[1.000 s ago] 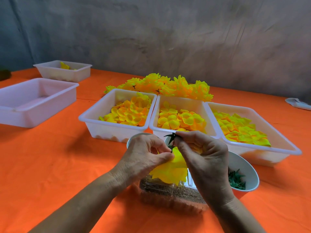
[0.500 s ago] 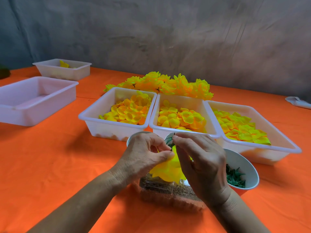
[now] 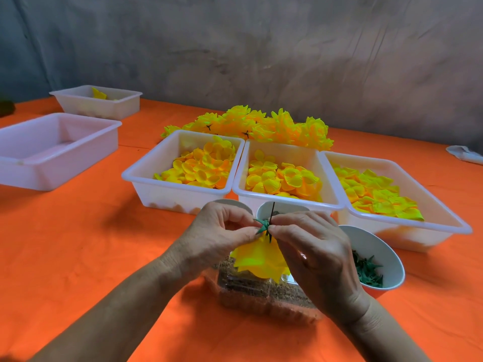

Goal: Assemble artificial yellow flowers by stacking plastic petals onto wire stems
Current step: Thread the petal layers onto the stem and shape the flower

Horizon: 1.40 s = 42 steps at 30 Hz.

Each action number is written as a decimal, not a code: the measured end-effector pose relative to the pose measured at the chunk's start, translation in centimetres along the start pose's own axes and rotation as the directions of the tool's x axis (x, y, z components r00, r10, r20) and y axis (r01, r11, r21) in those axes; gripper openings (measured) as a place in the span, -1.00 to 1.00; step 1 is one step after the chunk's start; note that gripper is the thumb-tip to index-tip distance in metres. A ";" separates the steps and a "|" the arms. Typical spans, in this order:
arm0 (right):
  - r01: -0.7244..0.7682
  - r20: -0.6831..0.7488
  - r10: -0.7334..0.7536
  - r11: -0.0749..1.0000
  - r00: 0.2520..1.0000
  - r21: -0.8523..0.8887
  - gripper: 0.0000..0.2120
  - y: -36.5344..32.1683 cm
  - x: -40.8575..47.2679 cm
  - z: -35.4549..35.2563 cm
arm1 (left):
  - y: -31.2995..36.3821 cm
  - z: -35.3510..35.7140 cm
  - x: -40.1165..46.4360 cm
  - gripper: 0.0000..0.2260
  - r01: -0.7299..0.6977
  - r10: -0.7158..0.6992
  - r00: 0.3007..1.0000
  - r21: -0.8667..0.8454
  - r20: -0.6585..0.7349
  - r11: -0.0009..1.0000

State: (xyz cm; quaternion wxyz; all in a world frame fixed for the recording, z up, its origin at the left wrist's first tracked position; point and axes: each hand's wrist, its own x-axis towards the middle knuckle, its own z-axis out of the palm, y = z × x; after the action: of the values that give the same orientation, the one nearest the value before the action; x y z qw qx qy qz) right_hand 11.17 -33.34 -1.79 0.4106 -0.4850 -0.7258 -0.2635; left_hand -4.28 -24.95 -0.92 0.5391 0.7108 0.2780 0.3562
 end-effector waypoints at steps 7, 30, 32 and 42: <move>-0.004 0.047 0.004 1.000 0.999 -0.014 -0.78 0.1 0.3 -0.4 | 0.5 0.2 0.1 -0.77 0.083 -0.086 0.993 -0.037 -0.083 0.996; -0.559 0.311 0.472 0.764 0.825 0.324 -0.95 0.0 1.6 -1.1 | 1.3 0.9 0.2 -0.85 0.113 -0.102 0.988 0.090 -0.113 0.990; -0.546 0.343 0.450 0.792 0.825 0.273 -0.94 0.2 1.9 -1.1 | 1.5 0.9 0.3 -0.82 0.137 -0.129 0.987 0.083 -0.095 0.987; -0.479 0.355 0.379 0.839 0.855 0.257 -0.89 0.3 2.3 -0.8 | 2.3 0.7 1.1 -0.76 0.147 -0.138 0.989 0.239 -0.053 0.960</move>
State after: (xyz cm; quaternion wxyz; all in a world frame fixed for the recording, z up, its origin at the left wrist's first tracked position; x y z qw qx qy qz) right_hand 11.30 -32.71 0.63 0.4251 -0.5924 -0.6834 0.0382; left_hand -3.05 -25.14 1.37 0.4675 0.7429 0.3793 0.2927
